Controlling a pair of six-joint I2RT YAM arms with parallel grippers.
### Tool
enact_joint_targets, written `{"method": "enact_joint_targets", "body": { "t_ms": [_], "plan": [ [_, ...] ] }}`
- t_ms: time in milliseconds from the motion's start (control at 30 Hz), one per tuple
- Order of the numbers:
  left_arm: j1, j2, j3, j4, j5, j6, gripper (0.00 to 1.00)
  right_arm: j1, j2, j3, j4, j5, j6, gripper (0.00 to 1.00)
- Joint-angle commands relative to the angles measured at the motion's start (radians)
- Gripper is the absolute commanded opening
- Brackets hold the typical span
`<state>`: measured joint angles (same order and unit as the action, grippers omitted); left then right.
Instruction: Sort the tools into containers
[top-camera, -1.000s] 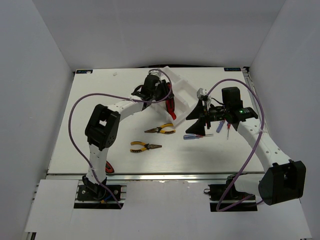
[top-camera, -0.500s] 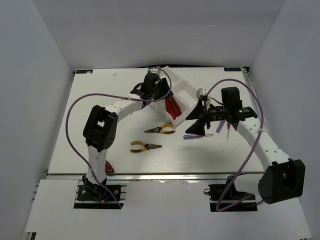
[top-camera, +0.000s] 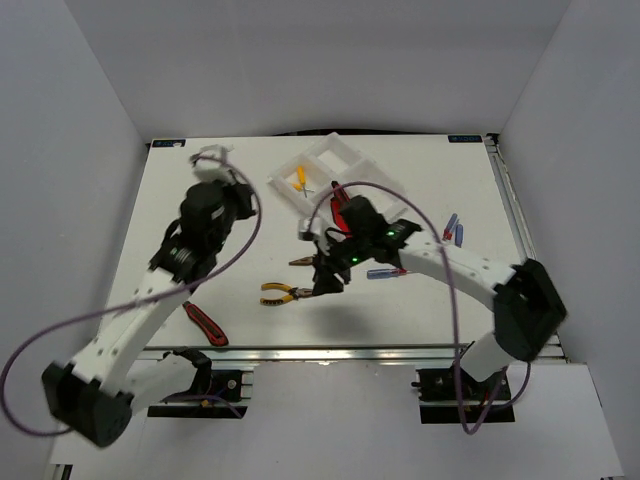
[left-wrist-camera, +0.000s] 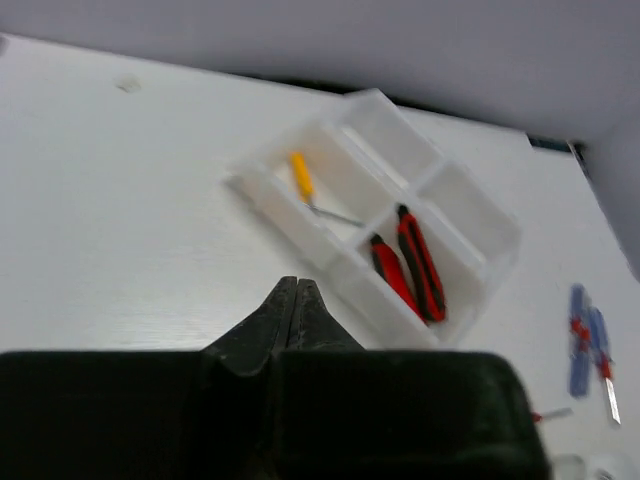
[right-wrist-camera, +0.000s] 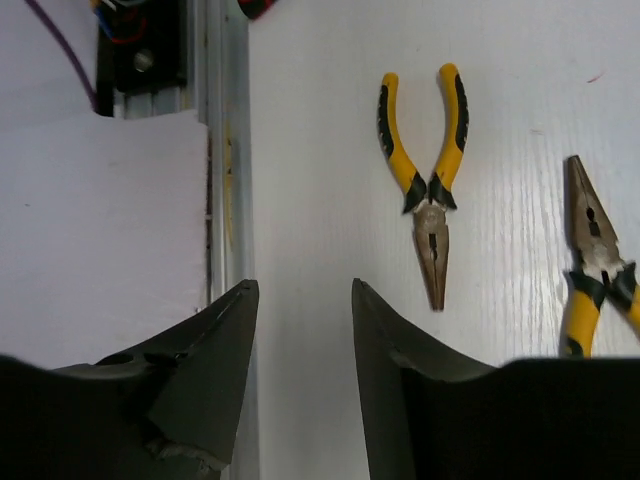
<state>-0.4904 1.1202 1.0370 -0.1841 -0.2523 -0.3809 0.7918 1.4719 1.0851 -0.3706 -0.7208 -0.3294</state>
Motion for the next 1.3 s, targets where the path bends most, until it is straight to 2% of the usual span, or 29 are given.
{"method": "enact_joint_targets", "body": {
  "t_ms": [0, 33, 67, 100, 133, 167, 200, 233, 267, 333, 500, 600, 767, 1067, 1267],
  "plan": [
    [0.018, -0.212, -0.153, -0.017, -0.185, 0.08, 0.06, 0.125, 0.155, 0.162, 0.004, 0.17, 0.076, 0.48],
    [0.019, -0.264, -0.187, -0.008, -0.256, 0.086, 0.14, 0.157, 0.247, 0.206, -0.014, 0.202, 0.09, 0.48],
    [0.022, -0.316, -0.245, 0.011, -0.289, 0.089, 0.31, 0.22, 0.298, 0.307, -0.031, 0.227, 0.122, 0.5],
    [0.024, -0.408, -0.27, 0.02, -0.32, 0.102, 0.4, 0.248, 0.347, 0.362, -0.05, 0.247, 0.134, 0.52],
    [0.024, -0.445, -0.287, 0.024, -0.347, 0.105, 0.48, 0.274, 0.443, 0.415, -0.074, 0.276, 0.15, 0.56],
    [0.024, -0.479, -0.296, 0.023, -0.393, 0.106, 0.56, 0.312, 0.491, 0.514, -0.086, 0.285, 0.185, 0.65],
    [0.024, -0.525, -0.302, 0.02, -0.404, 0.117, 0.58, 0.325, 0.533, 0.563, -0.097, 0.276, 0.203, 0.7],
    [0.024, -0.545, -0.302, 0.017, -0.422, 0.125, 0.6, 0.342, 0.613, 0.657, -0.106, 0.25, 0.257, 0.82],
    [0.024, -0.56, -0.304, 0.017, -0.435, 0.125, 0.6, 0.348, 0.651, 0.705, -0.103, 0.256, 0.257, 0.89],
    [0.023, -0.606, -0.325, 0.029, -0.438, 0.143, 0.61, 0.363, 0.735, 0.786, -0.102, 0.274, 0.314, 0.89],
    [0.024, -0.651, -0.344, 0.02, -0.432, 0.169, 0.62, 0.435, 0.812, 0.878, 0.015, 0.466, 0.46, 0.9],
    [0.024, -0.668, -0.347, 0.023, -0.423, 0.166, 0.62, 0.477, 0.886, 0.961, 0.018, 0.598, 0.507, 0.89],
    [0.026, -0.672, -0.345, 0.017, -0.42, 0.168, 0.63, 0.504, 0.958, 1.068, 0.022, 0.624, 0.549, 0.89],
    [0.026, -0.729, -0.35, 0.015, -0.447, 0.174, 0.63, 0.555, 1.015, 1.066, 0.065, 0.716, 0.527, 0.89],
    [0.024, -0.754, -0.356, 0.015, -0.453, 0.178, 0.64, 0.596, 1.021, 1.024, 0.094, 0.857, 0.443, 0.89]
  ]
}}
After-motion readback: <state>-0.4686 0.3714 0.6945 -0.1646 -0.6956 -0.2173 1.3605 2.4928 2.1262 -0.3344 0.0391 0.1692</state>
